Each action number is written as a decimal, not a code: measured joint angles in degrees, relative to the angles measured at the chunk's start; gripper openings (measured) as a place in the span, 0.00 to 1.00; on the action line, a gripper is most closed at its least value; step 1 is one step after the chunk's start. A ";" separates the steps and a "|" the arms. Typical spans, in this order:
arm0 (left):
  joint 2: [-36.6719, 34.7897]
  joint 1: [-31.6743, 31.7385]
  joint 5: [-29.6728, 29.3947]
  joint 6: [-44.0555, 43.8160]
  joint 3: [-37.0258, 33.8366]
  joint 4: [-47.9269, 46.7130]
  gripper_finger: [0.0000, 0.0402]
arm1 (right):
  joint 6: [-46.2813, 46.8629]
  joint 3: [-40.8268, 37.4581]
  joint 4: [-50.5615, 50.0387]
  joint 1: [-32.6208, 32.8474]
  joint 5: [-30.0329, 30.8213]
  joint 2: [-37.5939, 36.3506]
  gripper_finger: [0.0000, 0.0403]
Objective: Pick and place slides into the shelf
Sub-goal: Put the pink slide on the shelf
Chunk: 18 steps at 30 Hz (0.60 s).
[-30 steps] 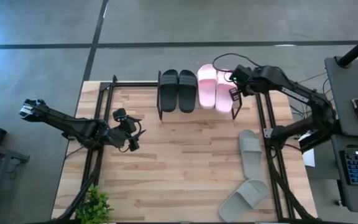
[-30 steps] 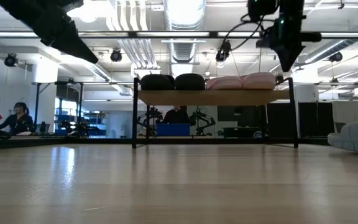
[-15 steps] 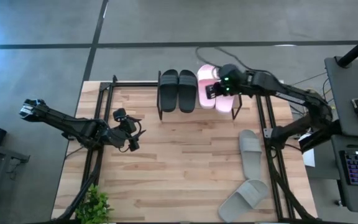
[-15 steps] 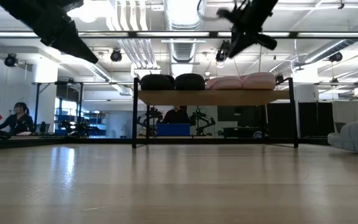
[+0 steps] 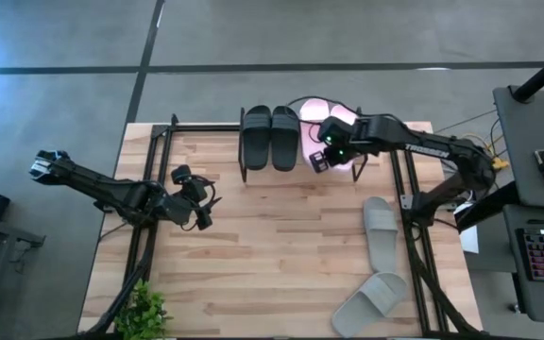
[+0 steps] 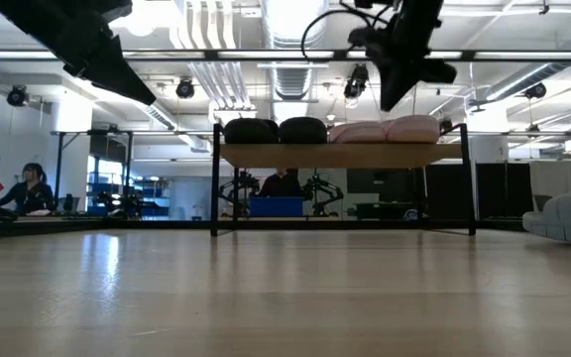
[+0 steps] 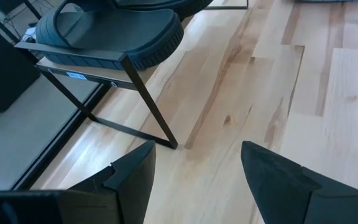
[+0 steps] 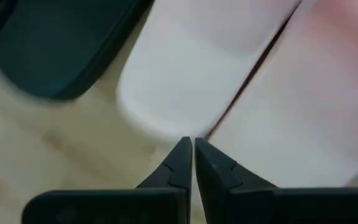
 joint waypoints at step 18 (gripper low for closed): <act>0.02 0.00 -0.04 0.10 -0.33 -0.02 0.56 | 9.33 -2.44 -7.38 4.85 -4.83 -1.62 0.03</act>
